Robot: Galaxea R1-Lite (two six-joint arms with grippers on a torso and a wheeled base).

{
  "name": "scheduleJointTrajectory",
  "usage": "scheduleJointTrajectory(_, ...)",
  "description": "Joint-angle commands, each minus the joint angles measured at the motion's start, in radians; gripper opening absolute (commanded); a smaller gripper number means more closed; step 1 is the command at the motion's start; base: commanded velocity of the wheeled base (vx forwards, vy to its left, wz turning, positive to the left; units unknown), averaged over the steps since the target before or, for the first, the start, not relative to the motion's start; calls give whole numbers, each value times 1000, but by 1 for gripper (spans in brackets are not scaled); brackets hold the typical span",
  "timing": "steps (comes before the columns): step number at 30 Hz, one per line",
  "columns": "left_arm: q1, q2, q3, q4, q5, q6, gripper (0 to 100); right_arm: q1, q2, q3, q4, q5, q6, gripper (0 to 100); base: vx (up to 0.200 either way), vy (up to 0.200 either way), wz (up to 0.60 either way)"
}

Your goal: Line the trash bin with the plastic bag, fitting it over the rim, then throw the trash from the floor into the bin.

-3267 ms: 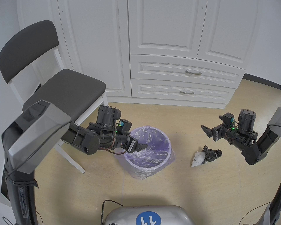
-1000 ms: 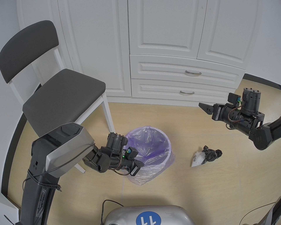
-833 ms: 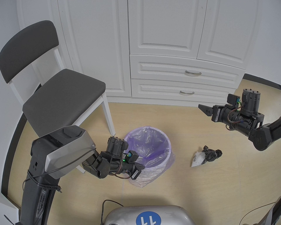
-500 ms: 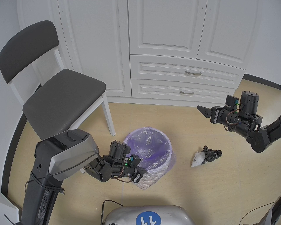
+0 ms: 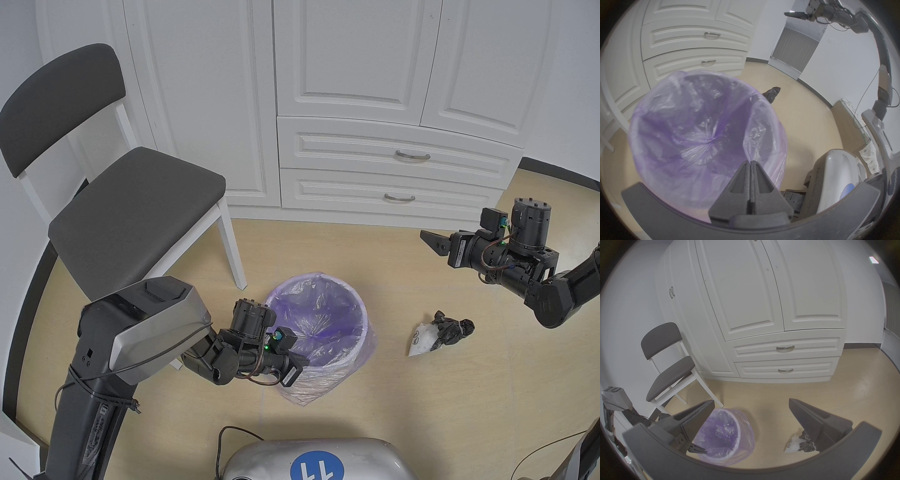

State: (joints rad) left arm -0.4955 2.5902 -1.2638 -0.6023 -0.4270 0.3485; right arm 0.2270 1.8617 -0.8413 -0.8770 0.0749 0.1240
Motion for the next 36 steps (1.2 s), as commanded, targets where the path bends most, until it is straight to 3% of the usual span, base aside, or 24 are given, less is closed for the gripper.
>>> scheduleJointTrajectory(1,3,-19,21,-4,-2,0,0,0,2,-1,0,2,0,100,0,0,0)
scheduleJointTrajectory(19,-18,-7,-2,102,-18,9,0,6,5,22,0,3,-27,100,0,0,0)
scheduleJointTrajectory(24,-18,-16,29,81,-22,78,0,5,2,34,0,3,-47,100,0,0,0)
scheduleJointTrajectory(36,-8,-84,173,-86,-21,81,0,5,2,36,0,3,-53,100,0,0,0)
